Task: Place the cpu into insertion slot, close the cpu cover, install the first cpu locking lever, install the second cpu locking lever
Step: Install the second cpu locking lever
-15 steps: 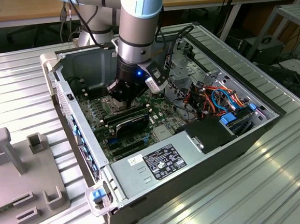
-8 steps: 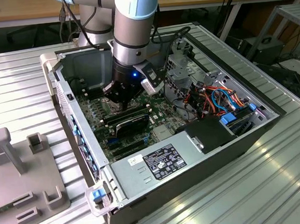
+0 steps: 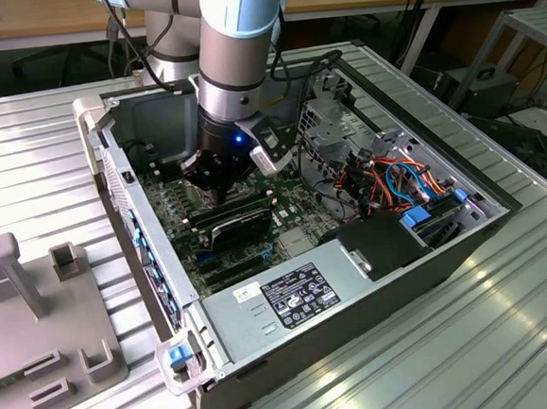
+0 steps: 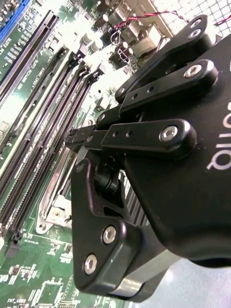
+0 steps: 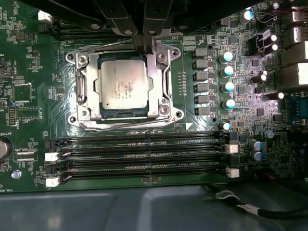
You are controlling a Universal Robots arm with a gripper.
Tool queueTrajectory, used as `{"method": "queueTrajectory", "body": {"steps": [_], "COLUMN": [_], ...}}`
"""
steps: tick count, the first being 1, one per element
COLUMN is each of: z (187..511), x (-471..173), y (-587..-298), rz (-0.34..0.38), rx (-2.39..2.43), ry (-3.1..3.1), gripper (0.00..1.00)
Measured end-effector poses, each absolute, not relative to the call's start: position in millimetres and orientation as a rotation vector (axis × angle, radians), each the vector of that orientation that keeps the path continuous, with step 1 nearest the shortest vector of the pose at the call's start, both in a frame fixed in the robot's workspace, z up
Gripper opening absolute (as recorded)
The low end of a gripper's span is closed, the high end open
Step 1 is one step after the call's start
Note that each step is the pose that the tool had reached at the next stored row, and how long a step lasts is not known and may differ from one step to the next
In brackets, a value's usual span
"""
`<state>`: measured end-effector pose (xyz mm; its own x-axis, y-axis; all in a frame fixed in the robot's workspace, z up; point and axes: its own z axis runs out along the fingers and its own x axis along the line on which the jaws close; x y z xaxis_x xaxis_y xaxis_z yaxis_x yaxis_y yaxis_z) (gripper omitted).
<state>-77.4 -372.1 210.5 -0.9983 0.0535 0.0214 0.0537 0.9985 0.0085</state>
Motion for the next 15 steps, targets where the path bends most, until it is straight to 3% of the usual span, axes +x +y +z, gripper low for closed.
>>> {"method": "queueTrajectory", "body": {"steps": [15], "z": [209.2], "x": [-90.9], "y": [-371.8], "rz": [-0.016], "rx": [-0.083], "ry": [-3.119], "gripper": [0.11]}}
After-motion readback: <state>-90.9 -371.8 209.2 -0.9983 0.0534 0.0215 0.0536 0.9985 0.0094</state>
